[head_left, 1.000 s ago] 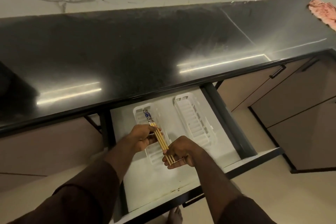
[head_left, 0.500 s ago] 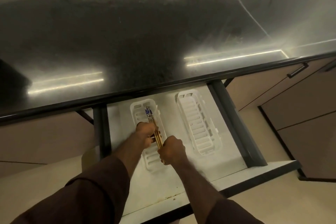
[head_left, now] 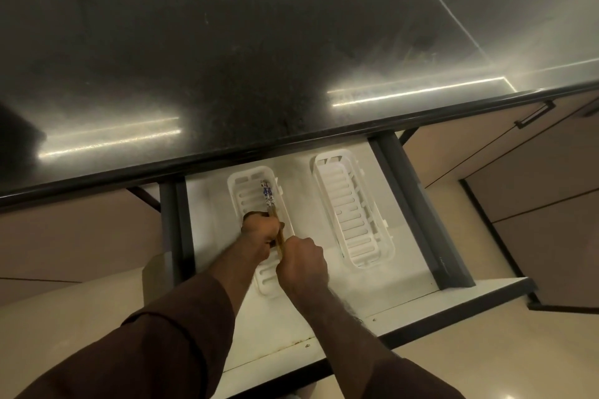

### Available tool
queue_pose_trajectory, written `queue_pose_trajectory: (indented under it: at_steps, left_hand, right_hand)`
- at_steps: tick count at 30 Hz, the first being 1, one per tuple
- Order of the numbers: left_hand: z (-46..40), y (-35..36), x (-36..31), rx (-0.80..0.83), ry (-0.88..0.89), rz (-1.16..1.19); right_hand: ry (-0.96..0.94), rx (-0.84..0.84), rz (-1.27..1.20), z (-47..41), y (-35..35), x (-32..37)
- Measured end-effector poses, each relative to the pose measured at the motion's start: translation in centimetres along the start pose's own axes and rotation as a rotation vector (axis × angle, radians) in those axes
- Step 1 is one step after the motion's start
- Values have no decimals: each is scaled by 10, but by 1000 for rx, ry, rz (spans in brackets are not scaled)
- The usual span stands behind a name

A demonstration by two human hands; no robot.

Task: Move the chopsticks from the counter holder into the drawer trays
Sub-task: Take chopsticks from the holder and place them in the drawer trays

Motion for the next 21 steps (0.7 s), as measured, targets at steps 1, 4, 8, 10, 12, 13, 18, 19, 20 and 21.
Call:
queue_pose_trajectory:
  at_steps: [1, 4, 8, 10, 12, 13, 18, 19, 20, 21]
  left_hand:
    - [0, 0, 1, -12, 9, -15]
    - [-1, -3, 3, -63, 45, -50]
    - [-1, -5, 2, -119, 69, -84]
    - [2, -6, -1, -131, 81, -86]
    - [6, -7, -4, -138, 92, -88]
    - [7, -7, -5, -143, 97, -89]
    - [8, -10, -3, -143, 105, -67]
    - [10, -11, -4, -143, 107, -62]
    - [13, -13, -4, -143, 107, -59]
    - [14, -13, -5, -139, 110, -55]
  right_hand:
    - [-13, -12, 13, 1, -2, 2]
    - [-34, -64, 24, 3, -11, 4]
    - [-45, -73, -9, 5, -17, 2]
    - [-56, -71, -28, 5, -20, 2]
    - [-61, -58, -44, 4, -22, 2]
    - [-57, -52, -52, 4, -23, 1]
    - [-36, -30, -85, -1, -24, -2]
    - [-31, -28, -91, -2, -23, -3]
    - [-26, -28, -96, -3, -23, -5]
    - [-26, -29, -101, -4, -23, -6]
Point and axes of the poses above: each hand's wrist, its own z-axis away from the middle knuckle, its own y-axis out of the palm, x = y × z, the point moved 9 cm from there along -z, towards the middle knuckle, and after that the axes turned 2 degrees about -y, right-handed, at the moved point
